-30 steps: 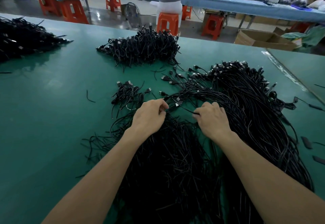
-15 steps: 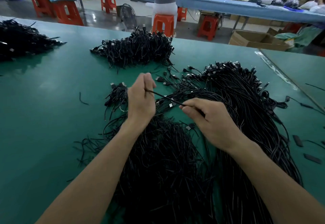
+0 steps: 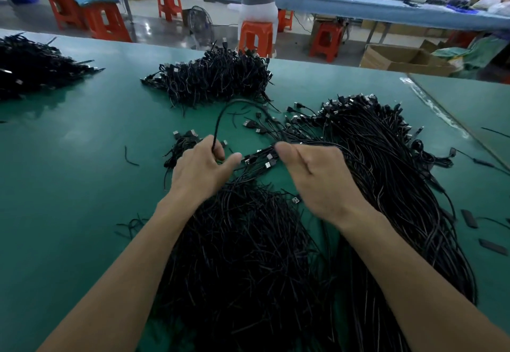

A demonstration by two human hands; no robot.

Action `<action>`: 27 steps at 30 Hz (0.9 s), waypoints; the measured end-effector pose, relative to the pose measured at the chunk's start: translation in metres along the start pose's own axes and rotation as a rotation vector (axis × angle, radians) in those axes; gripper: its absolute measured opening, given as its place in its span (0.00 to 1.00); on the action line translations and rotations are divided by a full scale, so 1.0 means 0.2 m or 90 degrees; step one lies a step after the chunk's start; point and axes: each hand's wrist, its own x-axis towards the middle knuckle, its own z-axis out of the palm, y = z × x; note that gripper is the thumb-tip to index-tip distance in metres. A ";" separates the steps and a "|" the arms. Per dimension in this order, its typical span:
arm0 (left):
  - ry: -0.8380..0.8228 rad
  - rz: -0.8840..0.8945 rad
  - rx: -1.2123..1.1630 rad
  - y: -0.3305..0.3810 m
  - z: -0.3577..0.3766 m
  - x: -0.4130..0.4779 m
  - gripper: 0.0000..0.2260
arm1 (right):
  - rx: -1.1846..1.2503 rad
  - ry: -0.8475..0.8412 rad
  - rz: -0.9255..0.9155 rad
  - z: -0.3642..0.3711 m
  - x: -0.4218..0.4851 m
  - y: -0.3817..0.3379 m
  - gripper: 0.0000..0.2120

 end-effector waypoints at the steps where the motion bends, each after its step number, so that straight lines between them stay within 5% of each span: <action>1: -0.030 0.003 -0.026 0.01 0.01 0.00 0.18 | 0.016 0.001 -0.056 0.00 0.02 -0.11 0.24; 4: -0.128 0.043 -0.176 0.02 0.04 0.02 0.25 | -0.003 -0.023 -0.198 0.00 0.02 -0.34 0.24; 7: -0.149 0.069 -0.237 0.05 0.05 0.00 0.21 | -0.032 -0.104 -0.209 0.02 -0.01 -0.37 0.25; 9: -0.156 0.047 -0.213 0.07 0.03 -0.01 0.12 | -0.066 -0.144 -0.119 0.02 -0.01 -0.29 0.22; 14: -0.154 0.030 -0.230 0.04 -0.02 -0.04 0.17 | -0.131 -0.213 0.233 -0.02 -0.03 0.10 0.25; 19: -0.041 0.030 -0.196 -0.02 -0.09 -0.03 0.22 | -0.042 -0.187 0.296 -0.07 -0.12 0.29 0.18; 24: -0.283 0.051 -0.218 0.02 -0.17 -0.06 0.23 | 0.052 -0.130 0.207 -0.08 -0.11 0.23 0.07; 27: -0.441 0.037 -0.337 0.11 -0.21 -0.10 0.19 | 0.137 -0.083 0.185 -0.06 -0.07 0.17 0.11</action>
